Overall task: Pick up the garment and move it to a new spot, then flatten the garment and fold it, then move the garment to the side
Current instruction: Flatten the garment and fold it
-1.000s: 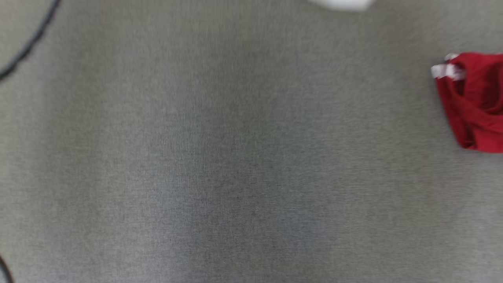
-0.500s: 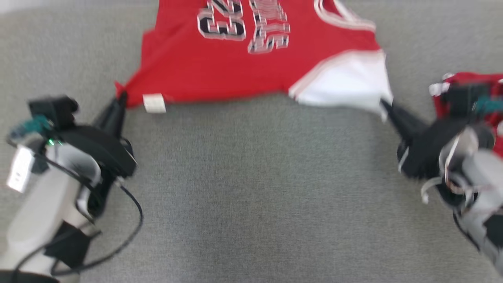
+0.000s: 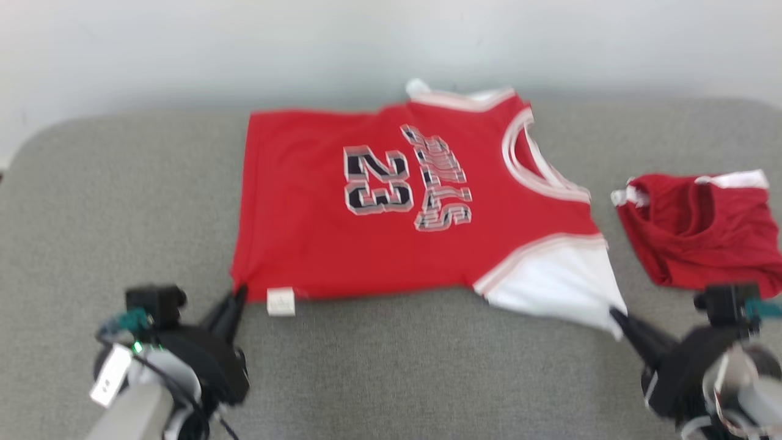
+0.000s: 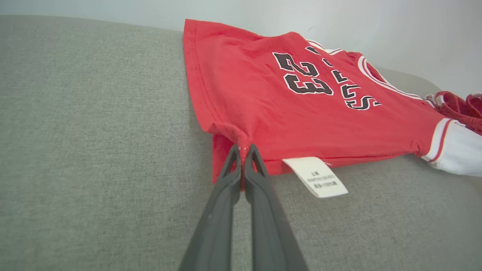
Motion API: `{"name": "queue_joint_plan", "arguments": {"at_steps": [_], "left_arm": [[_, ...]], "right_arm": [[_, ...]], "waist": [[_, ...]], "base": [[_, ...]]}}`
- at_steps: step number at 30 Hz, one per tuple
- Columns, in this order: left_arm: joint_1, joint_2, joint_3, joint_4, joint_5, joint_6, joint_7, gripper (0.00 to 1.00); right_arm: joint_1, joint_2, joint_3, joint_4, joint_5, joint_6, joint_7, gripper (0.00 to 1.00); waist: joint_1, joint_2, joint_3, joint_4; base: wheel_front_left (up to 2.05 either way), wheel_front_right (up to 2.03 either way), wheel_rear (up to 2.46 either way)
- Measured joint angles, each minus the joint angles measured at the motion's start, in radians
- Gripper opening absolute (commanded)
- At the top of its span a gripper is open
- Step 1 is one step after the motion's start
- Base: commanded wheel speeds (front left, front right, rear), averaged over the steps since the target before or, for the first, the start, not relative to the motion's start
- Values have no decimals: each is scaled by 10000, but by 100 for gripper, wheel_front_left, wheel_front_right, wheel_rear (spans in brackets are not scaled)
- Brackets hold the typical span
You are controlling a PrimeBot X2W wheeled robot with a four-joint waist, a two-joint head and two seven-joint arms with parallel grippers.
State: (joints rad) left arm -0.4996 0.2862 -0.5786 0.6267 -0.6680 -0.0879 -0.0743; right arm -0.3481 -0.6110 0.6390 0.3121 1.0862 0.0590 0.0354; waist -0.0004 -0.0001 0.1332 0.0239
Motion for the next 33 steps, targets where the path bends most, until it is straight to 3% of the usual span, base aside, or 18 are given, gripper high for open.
{"name": "queue_joint_plan", "arguments": {"at_steps": [11,17,19,33], "left_arm": [[2075,180,-725,-1243,77,414,823,0],[2733,698,-545,-1877,33,721,1043,0],[2924,744,-564,-2217,33,965,1237,0],[2929,897,-974,-2288,322,1509,2347,0]], "right_arm": [[3130,-825,-326,-2173,1292,-957,50,0],[3651,-1066,-380,-3012,1672,-1313,309,0],[3893,-1335,-445,-3175,1724,-1572,548,0],[4052,-1486,-265,-3108,1753,-1822,1381,0]], "waist": [[1,0,-1532,335],[2,0,-1776,661],[2,1,-1699,691],[4,2,-1237,567]], "base": [[0,0,0],[0,0,0],[0,0,0],[0,0,0]]}}
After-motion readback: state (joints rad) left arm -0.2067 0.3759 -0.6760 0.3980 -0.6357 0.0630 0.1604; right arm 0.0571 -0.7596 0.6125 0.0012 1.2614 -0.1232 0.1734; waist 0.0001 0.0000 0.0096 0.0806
